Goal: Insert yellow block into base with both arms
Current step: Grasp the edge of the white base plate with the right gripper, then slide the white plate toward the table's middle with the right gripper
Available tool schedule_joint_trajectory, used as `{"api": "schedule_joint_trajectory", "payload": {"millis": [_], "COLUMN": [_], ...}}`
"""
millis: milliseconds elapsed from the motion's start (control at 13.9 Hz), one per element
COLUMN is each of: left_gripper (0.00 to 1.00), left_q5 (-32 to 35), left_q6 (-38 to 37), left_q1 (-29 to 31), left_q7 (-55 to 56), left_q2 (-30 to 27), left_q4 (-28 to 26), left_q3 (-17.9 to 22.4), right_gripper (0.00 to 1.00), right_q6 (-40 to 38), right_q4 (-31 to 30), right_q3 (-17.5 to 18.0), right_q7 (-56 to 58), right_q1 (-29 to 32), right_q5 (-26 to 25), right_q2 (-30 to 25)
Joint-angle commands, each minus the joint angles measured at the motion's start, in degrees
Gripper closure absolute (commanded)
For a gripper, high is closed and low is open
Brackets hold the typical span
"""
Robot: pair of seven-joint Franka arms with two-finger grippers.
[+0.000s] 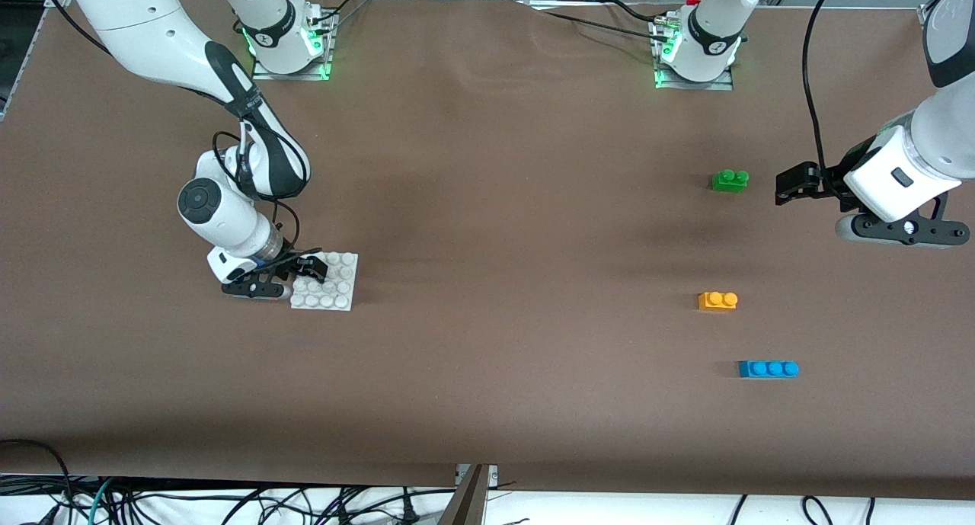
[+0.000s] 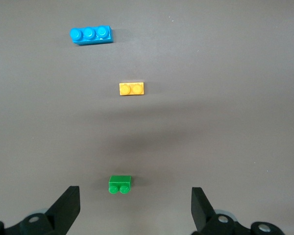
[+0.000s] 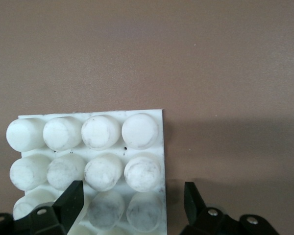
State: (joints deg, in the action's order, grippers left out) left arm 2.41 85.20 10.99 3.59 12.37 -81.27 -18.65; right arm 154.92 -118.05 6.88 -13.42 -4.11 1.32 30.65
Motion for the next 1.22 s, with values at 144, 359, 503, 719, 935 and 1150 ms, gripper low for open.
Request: {"api": "schedule_joint_trajectory", "payload": {"millis": [144,359,503,719,935,1150], "left_gripper": [0.00,0.00,0.00,0.00,0.00,0.00], "left_q5": [1.46,1.37,1.37,1.37,1.46,1.46], "left_q6": [-0.38,-0.38,-0.38,-0.47,-0.56,-0.82], "left_q1": [0.00,0.00,0.00,0.00,0.00,0.17], "left_q7": [0.19,0.46,0.46,0.54,0.46,0.54], "left_q2": [-0.42,-0.42,-0.42,-0.42,-0.42,-0.51], "left_q4": [0.58,0.58,0.58,0.58,0.58,0.49], "left_q3": [-0.25,-0.34,-0.25,-0.25,-0.08,0.10], "right_gripper": [0.16,0.16,0.17,0.17,0.20,0.20], "right_q6": [2.23,3.19,3.20,3.46,6.27,6.62], "right_q4": [-0.60,-0.69,-0.69,-0.69,-0.69,-0.78], "right_q3": [0.32,0.32,0.41,0.67,2.26,2.35], "right_q7": [0.67,0.67,0.67,0.50,0.06,-0.29], "right_q1": [0.33,0.33,0.25,-0.19,-0.46,-1.33], "right_q5": [0.61,0.61,0.44,0.35,0.61,0.61], "right_q2": [0.90,1.17,1.25,1.34,2.48,2.57]}}
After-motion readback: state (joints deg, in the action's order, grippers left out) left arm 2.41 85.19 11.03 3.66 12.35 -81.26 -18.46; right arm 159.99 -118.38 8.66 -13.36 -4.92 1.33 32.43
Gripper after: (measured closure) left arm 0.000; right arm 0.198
